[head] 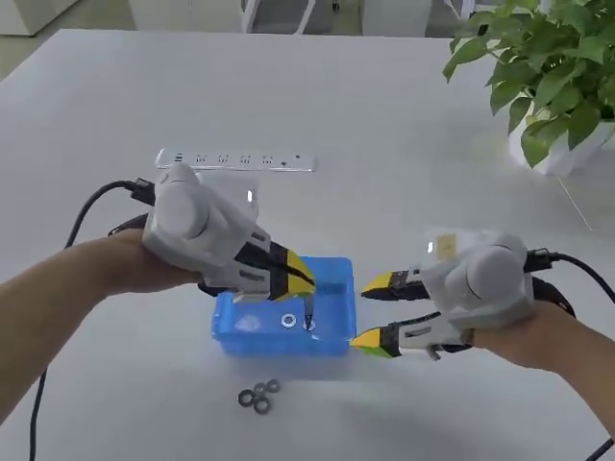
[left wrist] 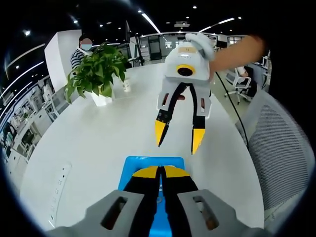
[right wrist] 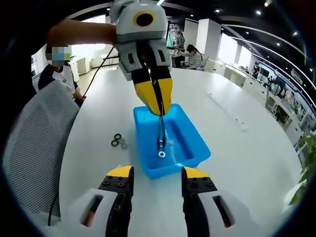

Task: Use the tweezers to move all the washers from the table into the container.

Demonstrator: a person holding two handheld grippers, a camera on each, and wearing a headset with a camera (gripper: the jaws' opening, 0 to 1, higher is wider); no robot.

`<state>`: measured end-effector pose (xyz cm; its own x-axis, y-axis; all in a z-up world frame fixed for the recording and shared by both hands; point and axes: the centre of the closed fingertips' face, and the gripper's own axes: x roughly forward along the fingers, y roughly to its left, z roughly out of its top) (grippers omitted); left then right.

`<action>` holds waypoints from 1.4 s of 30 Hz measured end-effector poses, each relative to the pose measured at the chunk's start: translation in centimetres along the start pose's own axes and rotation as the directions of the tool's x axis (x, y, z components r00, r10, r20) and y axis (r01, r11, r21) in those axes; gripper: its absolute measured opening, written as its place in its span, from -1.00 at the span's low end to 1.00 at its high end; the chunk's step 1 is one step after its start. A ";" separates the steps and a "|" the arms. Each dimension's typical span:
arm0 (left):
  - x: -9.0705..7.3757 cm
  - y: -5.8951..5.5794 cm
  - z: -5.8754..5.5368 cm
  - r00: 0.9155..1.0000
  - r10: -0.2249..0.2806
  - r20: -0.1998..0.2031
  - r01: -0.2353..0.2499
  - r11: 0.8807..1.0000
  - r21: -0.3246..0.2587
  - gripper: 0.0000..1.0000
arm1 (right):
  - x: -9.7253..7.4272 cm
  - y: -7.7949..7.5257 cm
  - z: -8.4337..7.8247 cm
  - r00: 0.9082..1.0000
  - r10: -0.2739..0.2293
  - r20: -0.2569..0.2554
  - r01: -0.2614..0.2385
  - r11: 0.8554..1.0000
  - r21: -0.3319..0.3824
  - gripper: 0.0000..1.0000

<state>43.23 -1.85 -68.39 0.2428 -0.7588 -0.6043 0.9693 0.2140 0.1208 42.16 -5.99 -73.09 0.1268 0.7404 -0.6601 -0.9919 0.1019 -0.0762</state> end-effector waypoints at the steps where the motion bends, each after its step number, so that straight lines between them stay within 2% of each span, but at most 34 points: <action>1: -0.1 0.0 0.1 1.000 0.004 0.001 -0.004 1.000 -0.001 -0.89 | -0.1 0.1 0.0 1.000 -0.002 0.001 0.002 1.000 0.003 -0.19; 12: -2.1 0.0 1.5 0.998 0.050 0.028 -0.049 0.998 -0.030 -0.89 | -1.5 1.7 0.2 0.999 -0.025 0.020 0.024 0.999 0.049 0.02; 25: -4.8 -0.9 2.2 0.997 0.081 0.009 -0.080 0.996 -0.040 -0.90 | -2.4 3.3 0.8 0.998 -0.050 0.040 0.048 0.997 0.057 0.24; 35: -6.8 -2.3 1.9 0.995 0.101 -0.003 -0.101 0.994 -0.046 -0.90 | -2.9 3.5 1.4 0.996 -0.075 0.055 0.072 0.996 0.057 0.37; 42: -7.2 -3.6 1.4 0.995 0.098 -0.009 -0.099 0.994 -0.051 -0.90 | -2.9 3.8 1.5 0.995 -0.083 0.062 0.079 0.995 0.066 0.44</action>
<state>38.06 2.03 -63.36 0.3367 -0.7287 -0.5963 0.9375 0.3187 0.1398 38.08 -6.76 -70.39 0.2088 0.7693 -0.6038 -0.9760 0.2032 -0.0786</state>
